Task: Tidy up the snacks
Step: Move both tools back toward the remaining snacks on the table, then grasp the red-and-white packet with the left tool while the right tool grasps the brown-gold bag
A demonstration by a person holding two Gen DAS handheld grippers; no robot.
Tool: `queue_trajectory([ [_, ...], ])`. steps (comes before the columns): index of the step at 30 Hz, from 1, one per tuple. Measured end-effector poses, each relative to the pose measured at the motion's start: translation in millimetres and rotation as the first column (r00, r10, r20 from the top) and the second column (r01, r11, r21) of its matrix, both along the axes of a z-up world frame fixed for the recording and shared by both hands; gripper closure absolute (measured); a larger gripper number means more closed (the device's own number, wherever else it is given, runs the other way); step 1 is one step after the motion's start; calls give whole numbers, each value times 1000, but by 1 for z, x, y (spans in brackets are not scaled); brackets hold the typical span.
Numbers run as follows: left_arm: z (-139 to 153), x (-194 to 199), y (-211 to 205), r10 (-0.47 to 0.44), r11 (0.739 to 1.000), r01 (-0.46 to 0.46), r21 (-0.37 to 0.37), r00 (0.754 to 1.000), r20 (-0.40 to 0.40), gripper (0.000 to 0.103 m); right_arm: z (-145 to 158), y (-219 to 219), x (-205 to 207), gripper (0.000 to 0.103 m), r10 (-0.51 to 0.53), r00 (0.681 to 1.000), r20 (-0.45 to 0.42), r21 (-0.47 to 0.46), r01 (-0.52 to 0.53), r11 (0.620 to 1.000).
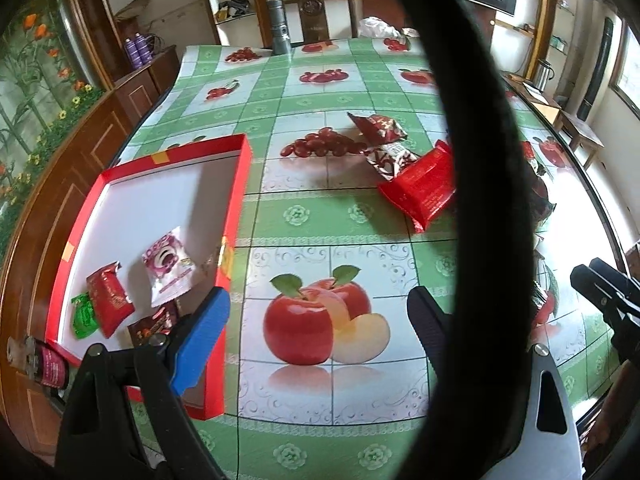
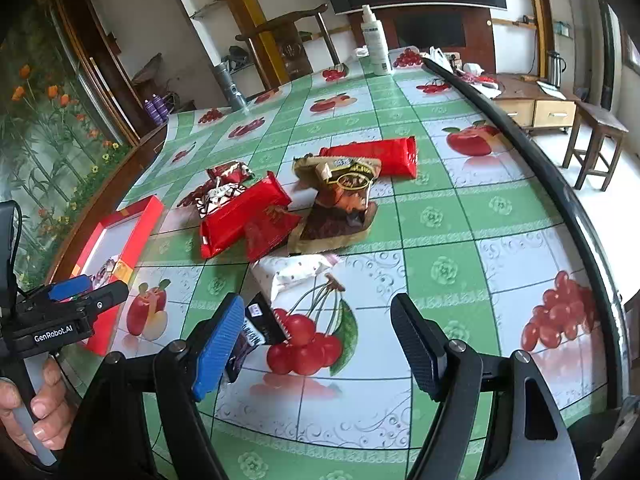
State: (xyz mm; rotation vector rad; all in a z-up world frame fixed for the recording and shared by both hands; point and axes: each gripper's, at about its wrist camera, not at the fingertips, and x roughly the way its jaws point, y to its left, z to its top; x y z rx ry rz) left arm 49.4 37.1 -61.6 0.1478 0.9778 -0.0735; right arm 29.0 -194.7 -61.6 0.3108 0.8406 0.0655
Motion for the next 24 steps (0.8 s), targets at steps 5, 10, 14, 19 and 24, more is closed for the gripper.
queue_trajectory([
  [5,-3,12,-16,-92,996,92,-18,996,-10,13,0,-2,0,27,-11,1000,1,7,11,1000],
  [10,0,42,-28,-123,991,121,-58,992,-17,13,0,-3,0,27,-6,1000,7,5,6,1000],
  [14,9,77,-30,-91,993,90,-73,996,-8,13,1,-4,4,27,-3,1000,14,4,3,1000],
  [19,10,127,-40,-98,995,97,-26,995,-12,13,6,-10,27,27,-13,999,36,10,13,1000],
  [24,5,163,-53,-139,990,139,37,990,-13,13,4,-19,60,27,-43,999,19,45,42,998],
])
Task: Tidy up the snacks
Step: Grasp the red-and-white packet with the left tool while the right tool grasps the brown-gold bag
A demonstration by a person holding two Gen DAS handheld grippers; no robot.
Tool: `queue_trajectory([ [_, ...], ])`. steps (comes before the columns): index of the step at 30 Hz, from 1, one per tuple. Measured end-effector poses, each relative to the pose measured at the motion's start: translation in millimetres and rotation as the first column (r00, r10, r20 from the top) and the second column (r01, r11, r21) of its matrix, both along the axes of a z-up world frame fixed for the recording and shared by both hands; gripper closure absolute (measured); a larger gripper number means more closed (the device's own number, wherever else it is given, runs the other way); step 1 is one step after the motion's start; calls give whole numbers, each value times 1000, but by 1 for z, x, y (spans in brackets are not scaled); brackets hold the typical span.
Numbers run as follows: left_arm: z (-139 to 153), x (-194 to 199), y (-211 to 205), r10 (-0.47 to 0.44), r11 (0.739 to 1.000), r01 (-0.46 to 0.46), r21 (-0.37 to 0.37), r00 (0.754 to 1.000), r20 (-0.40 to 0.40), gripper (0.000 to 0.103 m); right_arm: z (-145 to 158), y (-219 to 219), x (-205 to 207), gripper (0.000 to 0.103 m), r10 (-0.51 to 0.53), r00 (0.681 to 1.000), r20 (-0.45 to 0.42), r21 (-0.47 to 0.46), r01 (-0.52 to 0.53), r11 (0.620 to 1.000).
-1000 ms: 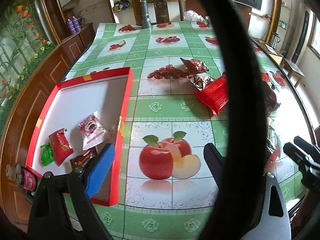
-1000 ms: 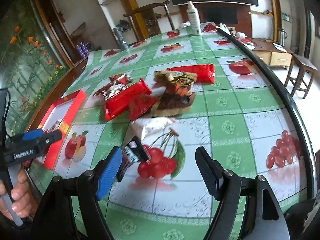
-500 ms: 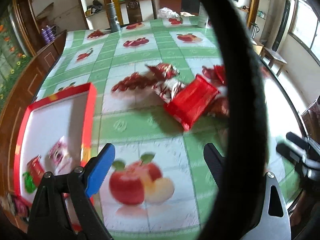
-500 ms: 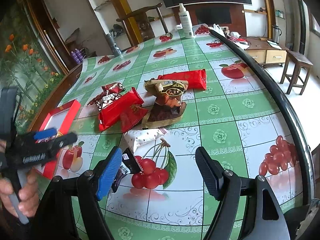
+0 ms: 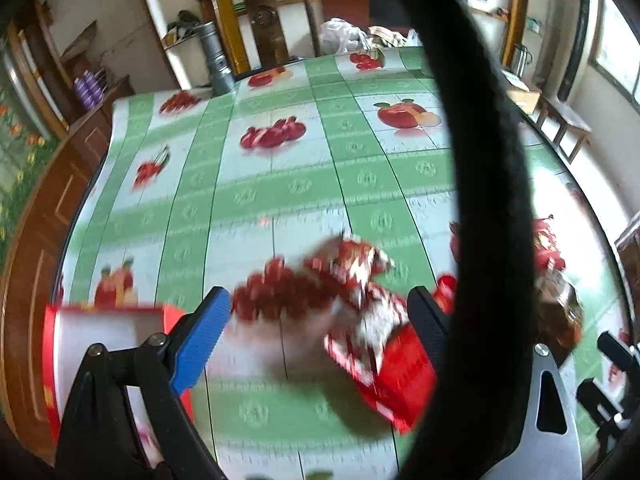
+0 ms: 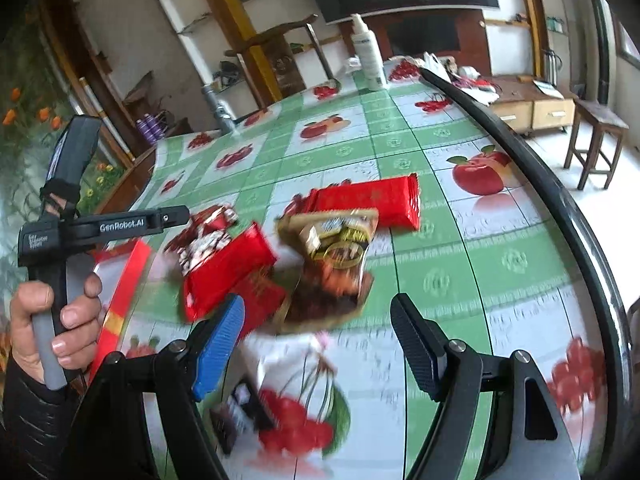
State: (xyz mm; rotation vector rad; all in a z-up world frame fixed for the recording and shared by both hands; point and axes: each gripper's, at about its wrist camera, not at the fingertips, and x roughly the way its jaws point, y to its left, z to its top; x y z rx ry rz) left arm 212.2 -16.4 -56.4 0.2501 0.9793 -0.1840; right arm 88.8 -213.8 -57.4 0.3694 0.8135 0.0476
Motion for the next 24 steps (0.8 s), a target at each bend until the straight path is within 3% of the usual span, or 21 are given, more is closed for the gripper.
queue_trajectory([
  [6,-23,37,-20,-67,995,70,77,997,-41,13,-16,-5,41,28,-33,997,-68,3,33,999],
  [10,-42,43,-23,-78,990,87,110,993,-83,13,-28,-3,52,40,-15,995,-102,14,17,1000],
  [14,-53,46,-13,-50,994,60,96,993,-105,13,-32,-1,53,51,-9,994,-108,5,10,1000],
  [15,-53,46,-11,-49,995,57,83,993,-105,16,-32,-1,53,51,-7,994,-105,1,7,1000],
  [17,-52,44,-8,-59,997,63,35,992,-112,33,-31,-1,53,54,-2,995,-99,-8,1,1000],
  [18,-51,44,-7,-64,998,66,11,990,-122,51,-31,0,53,55,0,996,-93,-18,-2,1000],
  [20,-50,43,-9,-62,998,63,3,990,-127,55,-31,0,52,61,-1,997,-82,-19,-1,1000],
  [24,-47,37,-6,-58,998,56,-18,991,-124,56,-24,-2,45,63,1,999,-50,-20,-2,1000],
])
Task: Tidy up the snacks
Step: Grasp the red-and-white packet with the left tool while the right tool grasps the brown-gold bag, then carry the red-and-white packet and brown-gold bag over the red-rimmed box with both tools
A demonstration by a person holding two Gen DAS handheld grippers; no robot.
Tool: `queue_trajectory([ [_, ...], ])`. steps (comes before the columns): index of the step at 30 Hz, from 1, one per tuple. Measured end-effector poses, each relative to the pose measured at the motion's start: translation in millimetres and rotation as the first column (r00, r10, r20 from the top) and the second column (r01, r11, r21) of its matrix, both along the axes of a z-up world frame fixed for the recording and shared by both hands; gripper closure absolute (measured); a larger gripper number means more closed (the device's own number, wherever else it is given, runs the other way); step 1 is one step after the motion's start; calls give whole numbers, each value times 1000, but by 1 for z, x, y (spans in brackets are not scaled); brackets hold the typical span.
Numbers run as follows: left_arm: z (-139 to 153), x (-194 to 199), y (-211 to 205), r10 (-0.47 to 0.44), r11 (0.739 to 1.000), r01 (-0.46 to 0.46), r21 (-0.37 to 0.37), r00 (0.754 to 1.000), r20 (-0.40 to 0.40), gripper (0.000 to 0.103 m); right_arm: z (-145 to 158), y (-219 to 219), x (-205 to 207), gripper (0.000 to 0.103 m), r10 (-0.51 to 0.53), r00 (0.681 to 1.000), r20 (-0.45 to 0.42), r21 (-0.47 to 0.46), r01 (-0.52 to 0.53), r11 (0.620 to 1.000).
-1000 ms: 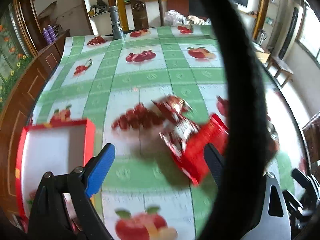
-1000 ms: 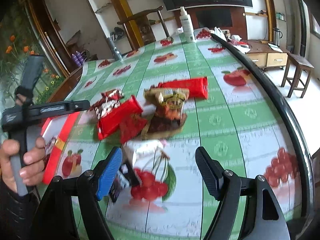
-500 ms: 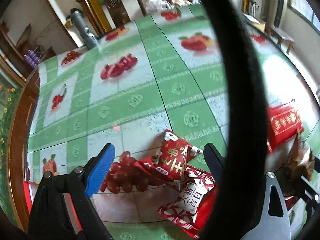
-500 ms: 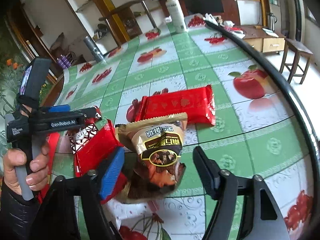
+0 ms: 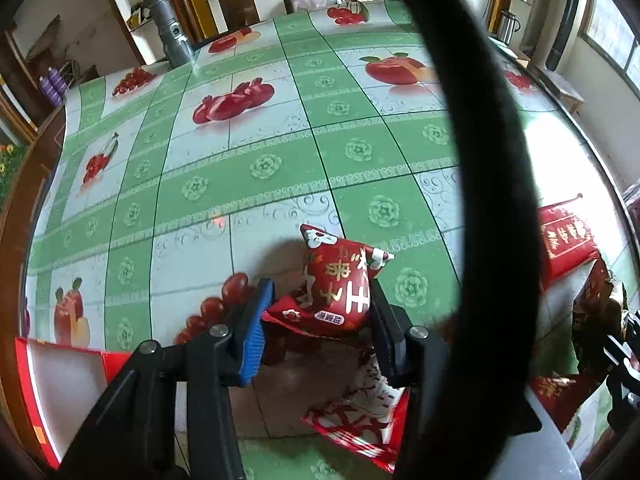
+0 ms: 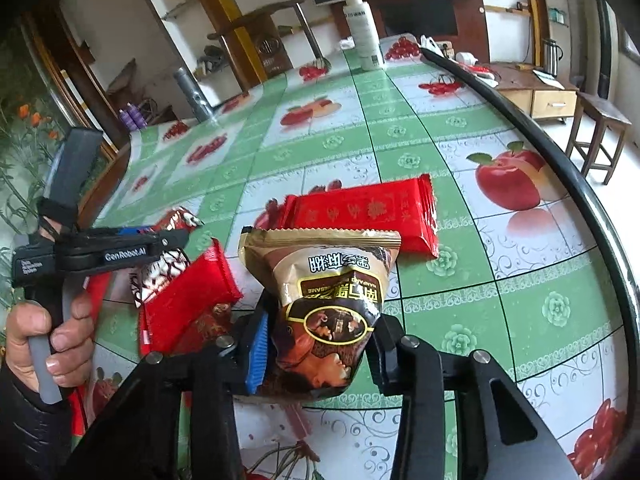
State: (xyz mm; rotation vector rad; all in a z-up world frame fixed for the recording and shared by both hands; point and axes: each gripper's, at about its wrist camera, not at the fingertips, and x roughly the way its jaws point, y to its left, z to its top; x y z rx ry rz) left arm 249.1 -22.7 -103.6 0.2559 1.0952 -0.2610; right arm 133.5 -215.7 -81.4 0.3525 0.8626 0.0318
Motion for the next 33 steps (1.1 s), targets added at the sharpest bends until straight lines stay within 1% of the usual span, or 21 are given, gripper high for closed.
queue_trajectory([
  [1,4,-4,3,5,1000,-5,-24,1000,3,56,3,-1,-3,63,-3,1000,11,-2,3,1000],
  [4,15,-17,10,19,998,-18,-64,1000,16,56,12,-3,-11,63,-6,999,43,6,5,1000],
  [8,37,-43,24,50,992,-44,-118,998,49,56,30,-1,-26,63,2,996,92,19,-4,1000],
  [12,53,-77,39,108,987,-94,-131,989,98,56,43,12,-38,63,42,991,124,32,-46,998],
  [15,62,-106,51,148,982,-129,-136,980,137,56,47,25,-46,63,85,987,136,46,-92,995],
  [19,66,-138,71,197,972,-174,-159,970,142,56,49,47,-56,63,154,978,142,49,-163,985],
  [22,68,-158,84,248,965,-228,-128,953,174,56,47,64,-61,63,202,970,138,49,-210,976],
  [24,70,-169,93,279,958,-259,-125,942,188,56,45,74,-64,63,230,965,129,49,-238,970],
  [26,72,-179,102,315,948,-298,-109,924,216,56,43,81,-66,63,249,961,122,47,-256,966],
  [29,75,-189,111,349,937,-339,-83,902,255,56,42,93,-70,63,277,954,115,41,-283,958],
  [33,78,-200,124,380,924,-373,-81,881,281,56,40,108,-76,63,311,944,107,32,-316,948],
])
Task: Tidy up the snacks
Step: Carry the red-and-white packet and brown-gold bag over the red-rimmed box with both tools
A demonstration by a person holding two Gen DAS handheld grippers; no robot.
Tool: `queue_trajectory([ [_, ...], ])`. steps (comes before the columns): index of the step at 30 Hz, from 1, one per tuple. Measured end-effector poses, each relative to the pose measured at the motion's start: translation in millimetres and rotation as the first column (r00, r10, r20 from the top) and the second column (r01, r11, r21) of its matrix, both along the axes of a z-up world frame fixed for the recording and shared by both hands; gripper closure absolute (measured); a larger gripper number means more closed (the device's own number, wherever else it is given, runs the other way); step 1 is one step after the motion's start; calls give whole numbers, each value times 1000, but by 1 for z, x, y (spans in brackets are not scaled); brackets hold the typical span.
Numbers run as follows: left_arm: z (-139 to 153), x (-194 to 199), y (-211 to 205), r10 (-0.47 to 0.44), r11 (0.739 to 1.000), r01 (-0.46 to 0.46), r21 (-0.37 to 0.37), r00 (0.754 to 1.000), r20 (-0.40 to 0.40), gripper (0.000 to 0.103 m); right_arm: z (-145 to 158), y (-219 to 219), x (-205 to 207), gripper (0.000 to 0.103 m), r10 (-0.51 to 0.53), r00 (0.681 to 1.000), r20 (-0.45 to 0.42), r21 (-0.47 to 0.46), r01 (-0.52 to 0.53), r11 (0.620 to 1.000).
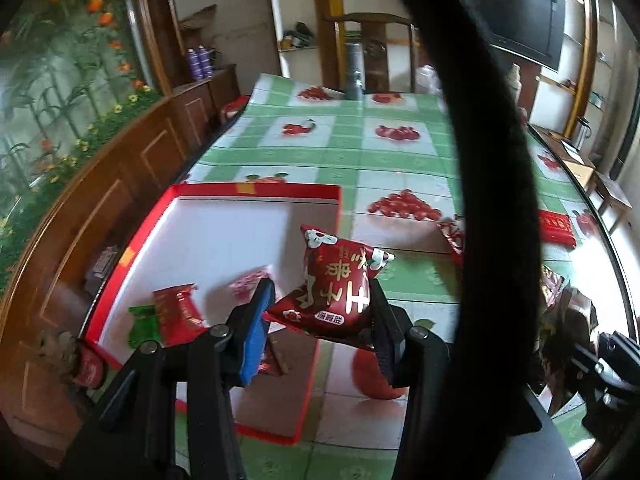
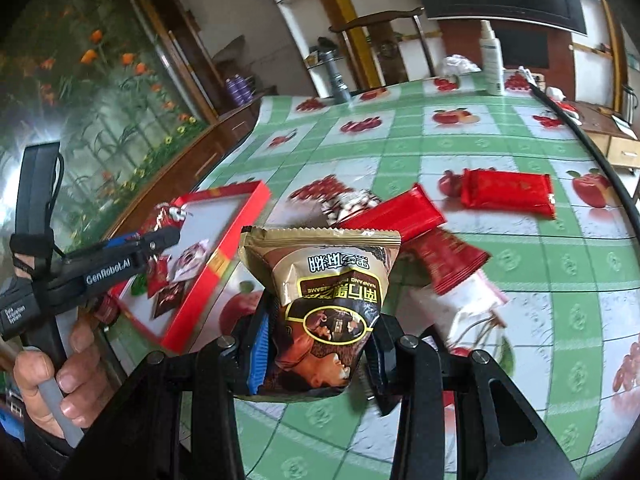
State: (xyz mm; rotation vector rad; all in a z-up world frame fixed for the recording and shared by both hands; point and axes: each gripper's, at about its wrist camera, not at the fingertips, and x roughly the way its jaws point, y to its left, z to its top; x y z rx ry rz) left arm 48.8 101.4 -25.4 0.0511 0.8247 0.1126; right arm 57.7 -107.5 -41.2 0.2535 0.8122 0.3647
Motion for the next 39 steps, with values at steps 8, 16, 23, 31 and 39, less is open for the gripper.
queue_trajectory([
  [8,-1,-12,22,61,998,-61,9,998,18,56,-1,23,-6,63,44,999,-5,-27,-44,999],
  [16,-6,-16,42,115,993,-115,9,993,18,56,-5,41,-8,63,80,997,-20,-43,-81,996],
  [23,-10,-19,55,138,990,-138,1,990,19,56,-7,56,-9,63,112,993,-30,-56,-113,992],
  [31,-12,-19,67,160,987,-160,-8,987,17,56,-8,65,-8,63,129,991,-36,-66,-131,989],
  [39,-15,-18,78,179,984,-179,-10,984,14,56,-8,74,-4,63,149,988,-39,-74,-151,986],
])
